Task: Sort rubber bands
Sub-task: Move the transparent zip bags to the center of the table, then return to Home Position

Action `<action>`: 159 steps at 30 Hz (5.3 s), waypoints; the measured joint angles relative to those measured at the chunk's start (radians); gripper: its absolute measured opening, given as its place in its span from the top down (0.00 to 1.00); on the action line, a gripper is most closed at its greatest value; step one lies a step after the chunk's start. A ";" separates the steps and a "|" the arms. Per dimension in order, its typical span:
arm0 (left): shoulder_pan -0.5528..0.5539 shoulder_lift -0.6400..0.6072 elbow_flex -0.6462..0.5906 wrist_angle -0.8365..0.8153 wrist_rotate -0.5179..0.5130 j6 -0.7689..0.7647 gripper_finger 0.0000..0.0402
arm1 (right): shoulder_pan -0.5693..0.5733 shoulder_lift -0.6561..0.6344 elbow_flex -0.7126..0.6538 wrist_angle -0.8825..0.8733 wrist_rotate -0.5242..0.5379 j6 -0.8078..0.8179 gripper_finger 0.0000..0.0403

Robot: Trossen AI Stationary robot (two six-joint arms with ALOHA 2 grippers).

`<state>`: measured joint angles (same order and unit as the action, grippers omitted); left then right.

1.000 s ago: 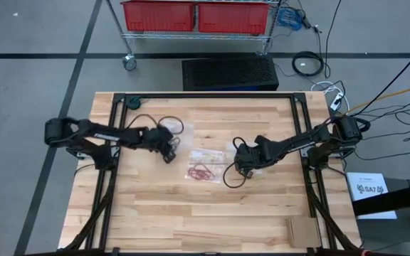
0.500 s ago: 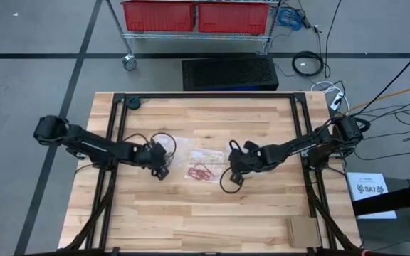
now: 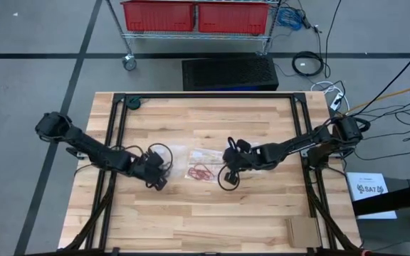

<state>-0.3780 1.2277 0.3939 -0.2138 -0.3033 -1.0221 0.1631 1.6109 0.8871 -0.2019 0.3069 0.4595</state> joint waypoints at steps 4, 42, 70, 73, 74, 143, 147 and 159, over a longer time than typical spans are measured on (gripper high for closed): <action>-0.020 -0.001 0.000 0.026 -0.025 -0.017 1.00 | -0.012 0.040 0.000 0.088 -0.032 -0.037 1.00; 0.024 -0.211 0.028 -0.071 -0.137 0.222 1.00 | -0.236 0.119 0.037 0.229 -0.151 -0.350 1.00; 0.350 -0.667 -0.042 0.276 -0.003 1.084 1.00 | -0.155 -0.996 -0.677 0.574 -0.124 -0.521 1.00; 0.432 -0.668 -0.042 0.276 0.063 1.091 1.00 | -0.164 -1.140 -0.740 0.562 -0.118 -0.534 1.00; 0.459 -0.663 -0.042 0.277 0.083 1.090 1.00 | -0.168 -1.180 -0.757 0.556 -0.116 -0.542 1.00; 0.594 -1.228 -0.386 0.236 0.243 1.081 1.00 | -0.222 -1.610 -0.863 0.235 -0.103 -0.620 1.00; 0.593 -1.228 -0.386 0.235 0.242 1.081 1.00 | -0.222 -1.610 -0.863 0.229 -0.108 -0.617 1.00; 0.593 -1.226 -0.387 0.234 0.242 1.087 1.00 | -0.222 -1.607 -0.872 0.238 -0.124 -0.611 1.00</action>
<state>0.2153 0.0020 0.0074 0.0197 -0.0608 0.0649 -0.0593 0.0044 0.0154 0.0362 0.1824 -0.1514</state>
